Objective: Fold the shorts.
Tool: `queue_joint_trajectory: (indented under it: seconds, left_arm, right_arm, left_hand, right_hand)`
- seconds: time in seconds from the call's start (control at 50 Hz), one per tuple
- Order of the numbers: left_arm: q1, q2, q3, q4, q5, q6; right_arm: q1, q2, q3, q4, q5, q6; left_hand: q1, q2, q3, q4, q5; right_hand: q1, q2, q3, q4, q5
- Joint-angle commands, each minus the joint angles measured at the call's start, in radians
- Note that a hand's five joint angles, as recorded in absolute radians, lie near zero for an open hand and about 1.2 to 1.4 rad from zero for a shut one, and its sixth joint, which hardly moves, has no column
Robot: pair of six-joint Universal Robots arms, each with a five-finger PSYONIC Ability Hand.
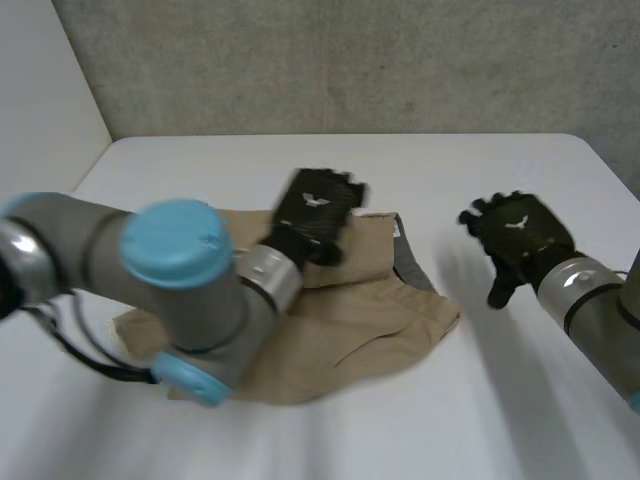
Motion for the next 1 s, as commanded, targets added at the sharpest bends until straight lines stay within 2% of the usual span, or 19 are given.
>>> queue_joint_trajectory:
  seconds: [0.02,0.06,0.14,0.34,0.44,0.48,0.5,0.52,0.6,0.8,0.96,1.0]
  left_arm:
    - [0.136,0.19,-0.195,-0.222,-0.063,-0.012]
    - [0.157,0.213,-0.241,-0.26,-0.07,-0.013]
    - [0.18,0.254,-0.344,-0.316,-0.085,-0.016]
    - [0.182,0.339,-0.536,-0.313,-0.103,-0.045]
    - [0.183,0.344,-0.569,-0.32,-0.106,-0.062]
    - [0.183,0.351,-0.583,-0.322,-0.106,-0.065]
    - [0.183,0.353,-0.586,-0.32,-0.106,-0.065]
    - [0.183,0.357,-0.595,-0.316,-0.108,-0.065]
    - [0.189,0.359,-0.611,-0.294,-0.114,-0.068]
    - [0.195,0.359,-0.611,-0.201,-0.155,-0.067]
    - [0.199,0.308,-0.596,-0.13,-0.158,-0.05]
    - [0.199,0.268,-0.582,-0.132,-0.159,-0.047]
  right_arm:
    - [0.004,-0.031,0.015,0.223,-0.272,-0.064]
    - [0.009,-0.025,0.017,0.246,-0.298,-0.086]
    - [0.014,-0.002,0.014,0.225,-0.294,-0.127]
    - [0.021,0.164,-0.037,0.162,-0.249,-0.218]
    - [0.028,0.21,-0.069,0.125,-0.197,-0.242]
    - [0.035,0.218,-0.075,0.085,-0.185,-0.242]
    - [0.041,0.222,-0.081,0.055,-0.183,-0.235]
    - [0.044,0.225,-0.086,0.039,-0.182,-0.23]
    - [0.06,0.219,-0.095,-0.008,-0.16,-0.181]
    - [0.109,0.152,-0.069,-0.007,-0.15,-0.047]
    - [0.13,0.118,-0.064,-0.004,-0.14,0.071]
    - [0.132,0.089,-0.064,-0.002,-0.122,0.086]
  left_hand:
    - [0.108,0.111,0.107,0.114,0.118]
    - [0.152,0.155,0.151,0.158,0.162]
    - [0.164,0.167,0.163,0.17,0.174]
    - [0.308,0.311,0.307,0.314,0.318]
    - [0.375,0.378,0.374,0.381,0.385]
    - [0.378,0.381,0.377,0.384,0.389]
    - [0.372,0.376,0.372,0.379,0.383]
    - [0.343,0.346,0.342,0.35,0.354]
    - [0.208,0.211,0.207,0.214,0.219]
    - [0.123,0.126,0.122,0.129,0.133]
    - [0.155,0.158,0.154,0.161,0.165]
    - [0.304,0.307,0.303,0.31,0.314]
  right_hand:
    - [-0.028,-0.044,-0.035,-0.057,-0.07]
    - [0.041,0.025,0.033,0.012,-0.002]
    - [0.164,0.148,0.157,0.135,0.122]
    - [0.393,0.377,0.386,0.364,0.351]
    - [0.499,0.483,0.491,0.47,0.457]
    - [0.68,0.664,0.673,0.651,0.638]
    - [0.981,0.964,0.973,0.952,0.938]
    - [1.187,1.171,1.18,1.158,1.145]
    - [1.194,1.178,1.187,1.165,1.152]
    - [1.194,1.178,1.187,1.165,1.152]
    - [1.194,1.178,1.187,1.165,1.152]
    - [1.194,1.178,1.187,1.165,1.152]
